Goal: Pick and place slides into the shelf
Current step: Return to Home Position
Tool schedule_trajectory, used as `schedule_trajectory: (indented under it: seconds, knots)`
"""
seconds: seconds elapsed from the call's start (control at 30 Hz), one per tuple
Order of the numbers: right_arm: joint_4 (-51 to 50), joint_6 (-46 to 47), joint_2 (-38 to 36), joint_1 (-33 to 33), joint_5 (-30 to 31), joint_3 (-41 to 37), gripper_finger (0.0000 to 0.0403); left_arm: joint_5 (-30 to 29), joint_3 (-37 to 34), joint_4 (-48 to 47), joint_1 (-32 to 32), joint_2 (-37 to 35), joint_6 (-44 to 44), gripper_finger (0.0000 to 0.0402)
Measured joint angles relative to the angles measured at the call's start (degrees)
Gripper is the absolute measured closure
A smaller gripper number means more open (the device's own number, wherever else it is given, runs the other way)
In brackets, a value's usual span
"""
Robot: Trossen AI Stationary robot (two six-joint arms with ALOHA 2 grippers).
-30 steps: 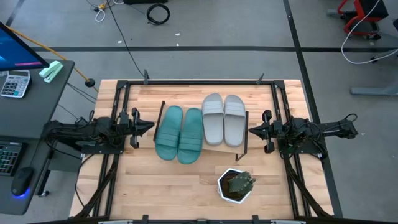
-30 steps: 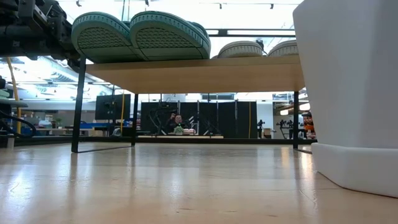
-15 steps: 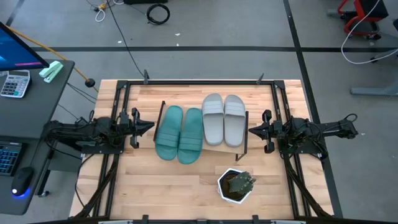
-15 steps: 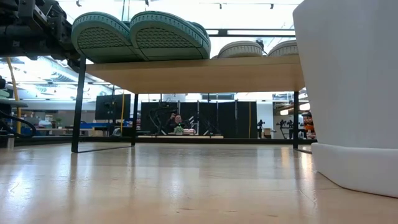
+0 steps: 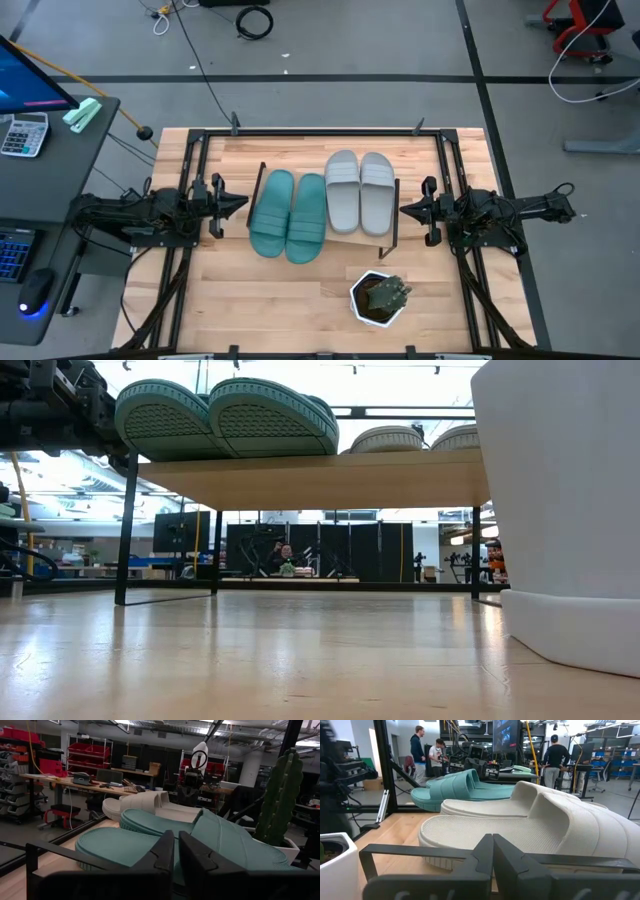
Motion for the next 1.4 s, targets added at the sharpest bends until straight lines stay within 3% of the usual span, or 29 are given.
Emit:
schedule_trajectory:
  seconds: [1.4]
  knots:
    - [0.0, 0.0, 0.01, 0.01, 0.0, 0.0, 0.0387, 0.0, -0.01, 0.0, 0.01, 0.01, 0.05, 0.0366]
